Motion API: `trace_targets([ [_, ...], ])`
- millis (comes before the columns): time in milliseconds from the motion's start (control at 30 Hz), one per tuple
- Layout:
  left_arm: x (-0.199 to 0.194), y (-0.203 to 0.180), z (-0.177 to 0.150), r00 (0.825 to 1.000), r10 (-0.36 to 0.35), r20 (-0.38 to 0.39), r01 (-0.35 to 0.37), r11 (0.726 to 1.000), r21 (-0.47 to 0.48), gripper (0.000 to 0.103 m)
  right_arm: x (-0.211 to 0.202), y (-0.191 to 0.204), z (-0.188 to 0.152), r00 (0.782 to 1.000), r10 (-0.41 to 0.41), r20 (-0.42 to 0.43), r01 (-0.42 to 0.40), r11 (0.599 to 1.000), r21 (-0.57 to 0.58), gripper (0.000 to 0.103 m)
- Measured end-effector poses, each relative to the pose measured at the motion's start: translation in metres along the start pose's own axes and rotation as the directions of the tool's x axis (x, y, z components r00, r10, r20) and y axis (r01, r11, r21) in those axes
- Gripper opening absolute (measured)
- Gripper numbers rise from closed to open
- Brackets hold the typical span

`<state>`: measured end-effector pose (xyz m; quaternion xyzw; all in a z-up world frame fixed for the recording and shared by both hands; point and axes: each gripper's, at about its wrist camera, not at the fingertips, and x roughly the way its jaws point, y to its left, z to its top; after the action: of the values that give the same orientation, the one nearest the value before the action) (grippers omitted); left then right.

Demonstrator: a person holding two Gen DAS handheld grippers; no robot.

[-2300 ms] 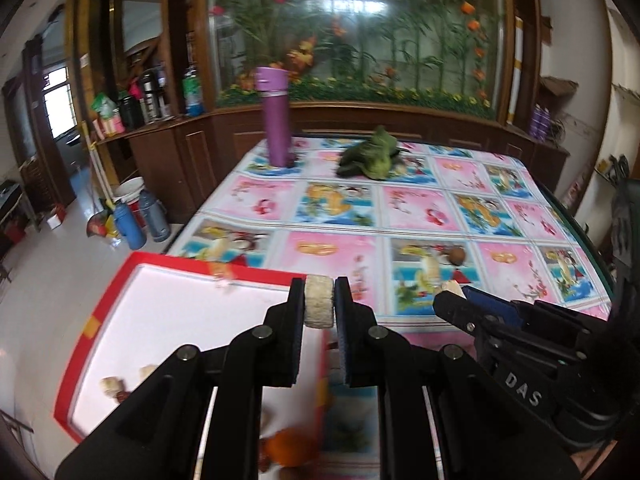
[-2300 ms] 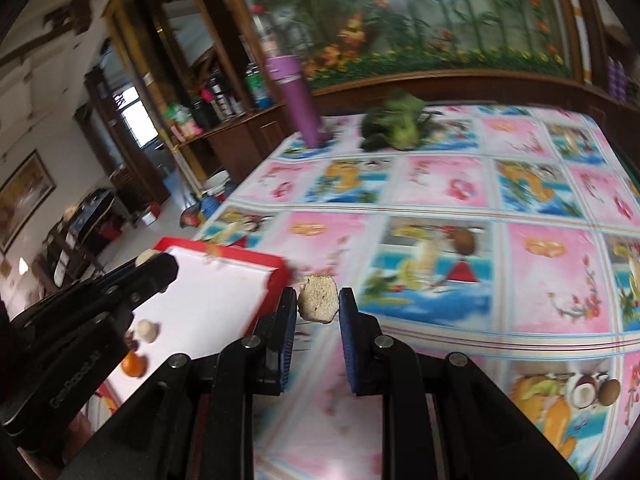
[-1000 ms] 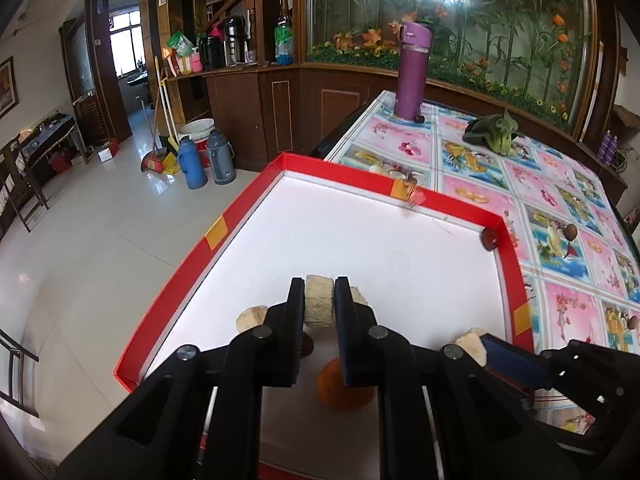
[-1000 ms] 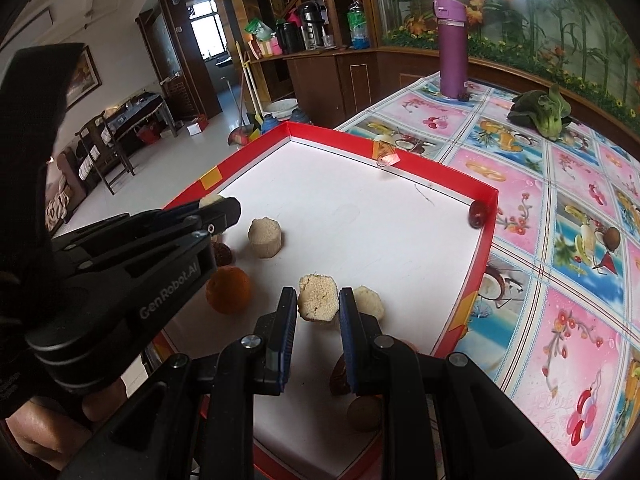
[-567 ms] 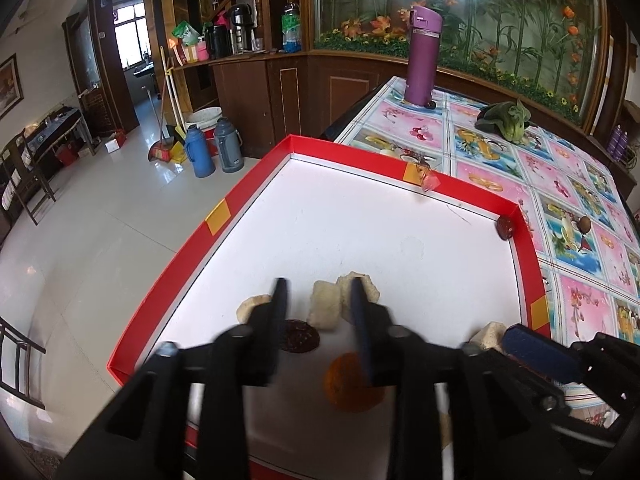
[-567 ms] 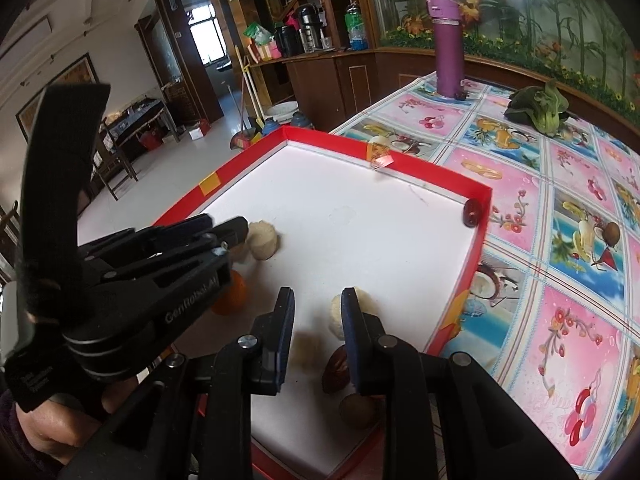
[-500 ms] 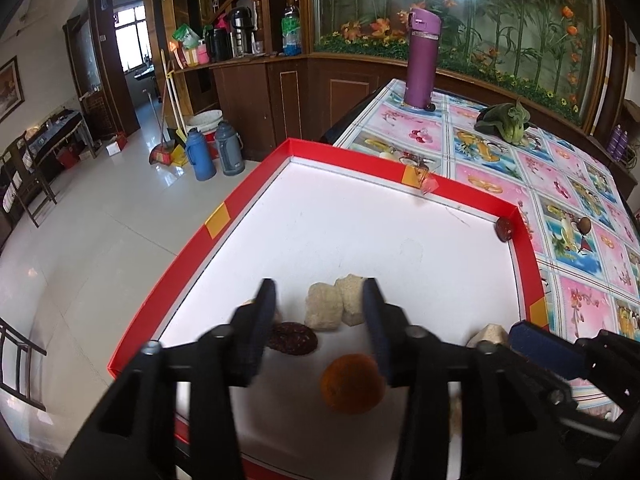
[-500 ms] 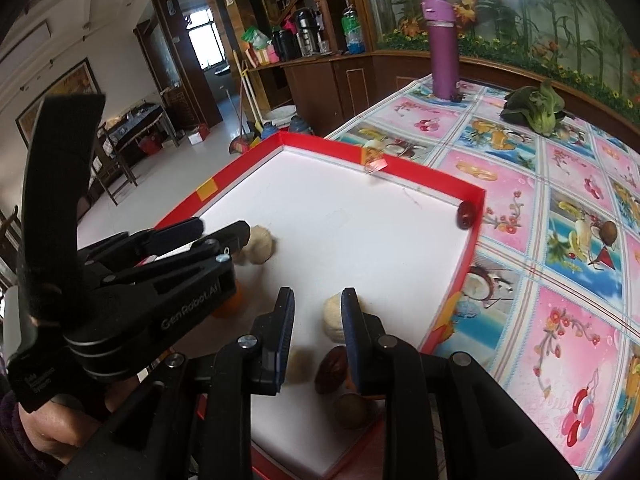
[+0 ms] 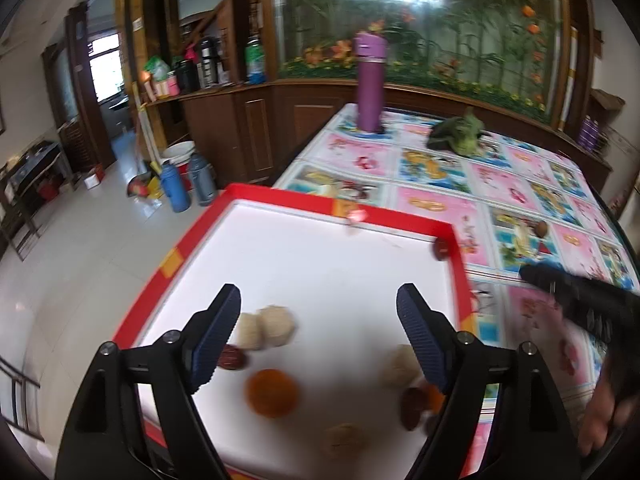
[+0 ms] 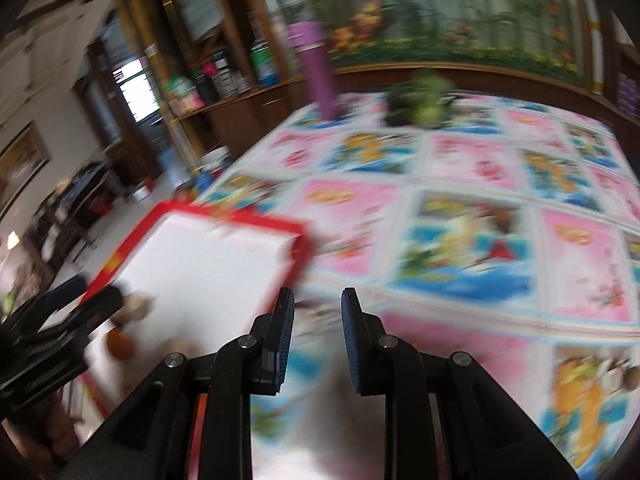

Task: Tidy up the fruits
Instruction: 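Grasp a brown kiwi with the right tool from the tablecloth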

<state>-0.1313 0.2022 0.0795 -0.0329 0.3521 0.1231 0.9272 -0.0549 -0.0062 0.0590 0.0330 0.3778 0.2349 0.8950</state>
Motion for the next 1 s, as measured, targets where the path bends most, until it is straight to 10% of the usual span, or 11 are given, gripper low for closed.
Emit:
trace_targets([
  [333,0.011,-0.051,0.013,0.997,-0.077,-0.02,0.078,0.994,0.076,0.085,0.037,-0.117,0.049,0.976,-0.215,-0.033,0.217,0.969,0.114,0.024],
  [1000,0.002,-0.042,0.007,0.998,-0.06,-0.023,0.062,0.996,0.07,0.085,0.07,-0.118,0.052,0.973,-0.188,-0.131,0.206,0.968,0.14,0.025],
])
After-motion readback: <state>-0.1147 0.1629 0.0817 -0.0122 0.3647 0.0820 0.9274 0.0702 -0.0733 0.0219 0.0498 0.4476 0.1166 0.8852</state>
